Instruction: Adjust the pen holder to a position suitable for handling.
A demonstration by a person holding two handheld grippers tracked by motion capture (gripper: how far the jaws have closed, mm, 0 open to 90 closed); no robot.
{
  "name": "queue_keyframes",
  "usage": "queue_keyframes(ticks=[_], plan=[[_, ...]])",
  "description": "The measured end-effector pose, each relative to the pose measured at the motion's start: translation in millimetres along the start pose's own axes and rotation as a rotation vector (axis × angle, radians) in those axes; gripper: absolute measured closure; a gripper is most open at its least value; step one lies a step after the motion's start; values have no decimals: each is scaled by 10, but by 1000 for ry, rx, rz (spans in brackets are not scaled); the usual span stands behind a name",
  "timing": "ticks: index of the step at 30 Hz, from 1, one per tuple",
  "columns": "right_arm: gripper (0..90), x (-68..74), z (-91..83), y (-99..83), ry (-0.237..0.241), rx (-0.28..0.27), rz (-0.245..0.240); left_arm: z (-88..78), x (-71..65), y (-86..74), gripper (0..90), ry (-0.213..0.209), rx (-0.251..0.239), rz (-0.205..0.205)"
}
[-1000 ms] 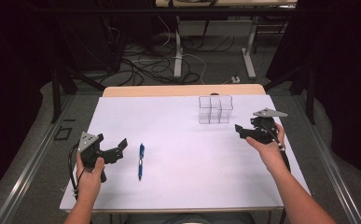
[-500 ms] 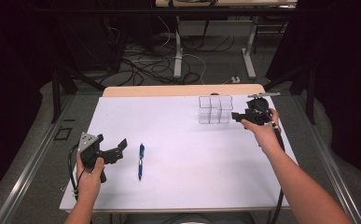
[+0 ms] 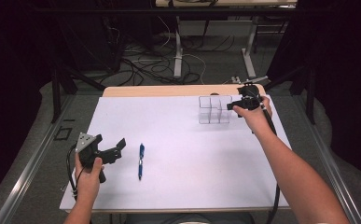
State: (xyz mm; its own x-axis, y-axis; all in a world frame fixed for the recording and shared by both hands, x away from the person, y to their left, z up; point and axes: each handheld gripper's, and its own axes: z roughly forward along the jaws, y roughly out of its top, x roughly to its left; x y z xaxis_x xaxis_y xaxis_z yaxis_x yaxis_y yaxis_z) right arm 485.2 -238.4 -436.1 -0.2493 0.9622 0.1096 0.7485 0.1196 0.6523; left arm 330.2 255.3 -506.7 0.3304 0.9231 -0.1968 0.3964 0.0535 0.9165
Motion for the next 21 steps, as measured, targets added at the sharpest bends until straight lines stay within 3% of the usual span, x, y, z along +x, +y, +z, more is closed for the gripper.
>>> queue_keyframes(ticks=[8,9,21], plan=[[479,0,131,139,-15,27,4,-12,7,3,2,-2,-3,-2],[492,0,159,175,-16,39,22,-11,7,1,2,-1,-2,-2],[561,18,322,227,-35,43,54,-9,17,0,2,-5,3,-10]])
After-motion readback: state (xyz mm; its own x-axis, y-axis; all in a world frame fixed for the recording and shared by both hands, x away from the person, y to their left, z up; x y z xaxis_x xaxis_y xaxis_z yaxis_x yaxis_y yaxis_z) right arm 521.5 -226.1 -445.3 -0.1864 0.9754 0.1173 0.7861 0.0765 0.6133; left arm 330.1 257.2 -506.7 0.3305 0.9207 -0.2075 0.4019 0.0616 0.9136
